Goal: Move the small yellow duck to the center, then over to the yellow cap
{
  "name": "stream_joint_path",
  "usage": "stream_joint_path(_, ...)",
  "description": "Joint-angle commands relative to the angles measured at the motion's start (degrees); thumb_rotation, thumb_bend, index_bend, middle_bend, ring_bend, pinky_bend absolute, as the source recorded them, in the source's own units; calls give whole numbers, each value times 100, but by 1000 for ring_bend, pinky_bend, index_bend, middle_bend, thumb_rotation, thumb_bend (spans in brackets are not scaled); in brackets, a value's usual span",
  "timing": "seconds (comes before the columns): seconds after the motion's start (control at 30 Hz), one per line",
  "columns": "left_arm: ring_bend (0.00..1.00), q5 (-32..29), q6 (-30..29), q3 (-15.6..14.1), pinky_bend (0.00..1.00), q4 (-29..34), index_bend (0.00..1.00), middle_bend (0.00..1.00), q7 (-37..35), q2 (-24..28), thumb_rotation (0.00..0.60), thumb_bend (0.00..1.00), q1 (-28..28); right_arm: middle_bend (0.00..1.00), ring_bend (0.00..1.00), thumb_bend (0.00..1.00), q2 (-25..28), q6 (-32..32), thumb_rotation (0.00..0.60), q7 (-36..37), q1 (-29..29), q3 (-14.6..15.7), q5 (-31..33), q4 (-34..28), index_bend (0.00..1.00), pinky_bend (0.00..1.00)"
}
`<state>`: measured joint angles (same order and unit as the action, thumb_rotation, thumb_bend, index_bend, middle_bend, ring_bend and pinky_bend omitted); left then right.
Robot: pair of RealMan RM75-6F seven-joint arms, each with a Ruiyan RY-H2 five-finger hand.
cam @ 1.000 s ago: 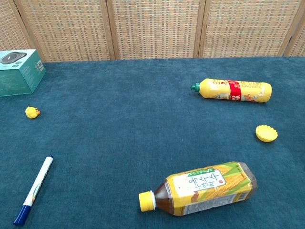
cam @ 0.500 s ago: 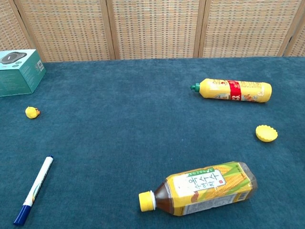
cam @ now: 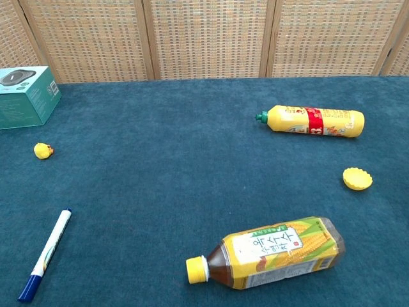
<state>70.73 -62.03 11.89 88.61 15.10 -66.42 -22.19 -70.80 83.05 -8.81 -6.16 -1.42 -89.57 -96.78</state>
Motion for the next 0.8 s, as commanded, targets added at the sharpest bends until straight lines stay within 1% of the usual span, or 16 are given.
stream_joint_path(0.03,0,-310,418,104,0,-399,271,0,-71,-110,600,243,-287,0,0,83,-18,-19,600,-24,-8,-1,15,9,26,0)
stream_joint_path(0.17,0,-512,717,114,0,-772,311,0,-22,-238,600,244,-483,0,0,83,-42,-44,600,-55,-15,-6,46,25,26,0)
stream_joint_path(0.33,0,-806,1167,42,0,-1327,353,0,50,-549,600,247,-719,0,0,83,-35,-73,600,-25,-28,-30,101,28,28,0)
stream_joint_path(0.53,0,-1048,1552,-26,0,-1977,354,0,18,-982,600,251,-921,0,0,83,-21,-114,600,14,-43,-67,191,45,32,0)
stream_joint_path(0.63,0,-1125,1737,-27,0,-2195,360,0,-42,-1145,600,252,-1024,0,0,82,-29,-126,600,2,-49,-65,195,53,32,0)
stream_joint_path(0.8,0,-1134,1869,-42,0,-2554,372,0,-38,-1421,600,254,-1209,0,0,83,-45,-185,600,-1,-70,-92,285,82,33,0)
